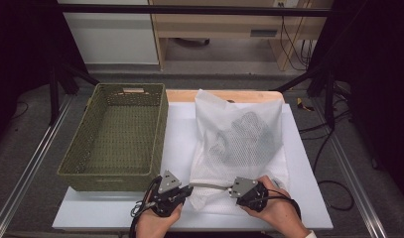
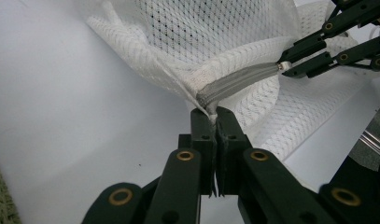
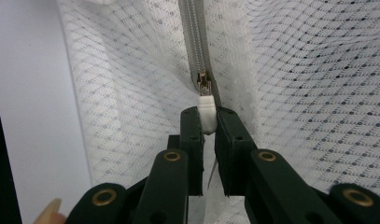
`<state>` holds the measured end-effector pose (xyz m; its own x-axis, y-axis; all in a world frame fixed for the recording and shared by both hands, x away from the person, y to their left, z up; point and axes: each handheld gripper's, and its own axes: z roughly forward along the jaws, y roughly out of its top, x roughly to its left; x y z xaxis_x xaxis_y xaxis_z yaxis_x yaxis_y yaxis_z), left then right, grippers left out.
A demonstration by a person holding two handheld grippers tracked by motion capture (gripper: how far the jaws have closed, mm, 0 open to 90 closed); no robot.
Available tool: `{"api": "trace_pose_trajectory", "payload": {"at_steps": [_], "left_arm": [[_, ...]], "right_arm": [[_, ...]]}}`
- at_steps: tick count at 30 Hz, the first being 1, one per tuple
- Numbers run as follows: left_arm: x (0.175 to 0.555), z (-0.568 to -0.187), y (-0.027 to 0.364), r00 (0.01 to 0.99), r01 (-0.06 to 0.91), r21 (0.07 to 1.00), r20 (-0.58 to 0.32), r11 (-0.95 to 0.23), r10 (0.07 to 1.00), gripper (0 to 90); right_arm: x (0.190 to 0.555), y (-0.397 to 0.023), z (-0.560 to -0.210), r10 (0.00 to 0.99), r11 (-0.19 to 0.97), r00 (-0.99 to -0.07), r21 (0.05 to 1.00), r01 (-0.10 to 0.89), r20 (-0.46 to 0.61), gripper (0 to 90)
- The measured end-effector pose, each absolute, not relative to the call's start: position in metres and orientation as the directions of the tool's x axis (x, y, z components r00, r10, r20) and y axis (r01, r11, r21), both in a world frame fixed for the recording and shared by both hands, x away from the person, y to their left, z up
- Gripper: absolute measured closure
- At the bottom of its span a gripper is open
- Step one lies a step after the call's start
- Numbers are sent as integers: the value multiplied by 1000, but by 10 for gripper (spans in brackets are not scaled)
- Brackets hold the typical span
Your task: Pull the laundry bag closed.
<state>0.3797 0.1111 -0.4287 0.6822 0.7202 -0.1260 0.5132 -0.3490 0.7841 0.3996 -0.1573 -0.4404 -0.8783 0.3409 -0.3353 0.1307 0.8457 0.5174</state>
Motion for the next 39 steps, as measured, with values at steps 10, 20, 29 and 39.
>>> {"api": "trace_pose_trajectory", "payload": {"at_steps": [10, 20, 29, 39], "left_arm": [[379, -427, 114, 678, 509, 788, -118, -348, 725, 882], [379, -425, 118, 670, 504, 792, -107, -345, 735, 883], [380, -424, 122, 663, 509, 791, -110, -339, 740, 883], [380, -424, 124, 660, 510, 791, -110, -336, 743, 883]], "right_arm": [[400, -158, -441, 348, 841, -878, 524, 138, -328, 818], [401, -157, -443, 363, 840, -875, 520, 158, -320, 818], [402, -159, -442, 359, 844, -876, 513, 157, -323, 818], [404, -168, -443, 371, 845, -871, 505, 174, -321, 818]]}}
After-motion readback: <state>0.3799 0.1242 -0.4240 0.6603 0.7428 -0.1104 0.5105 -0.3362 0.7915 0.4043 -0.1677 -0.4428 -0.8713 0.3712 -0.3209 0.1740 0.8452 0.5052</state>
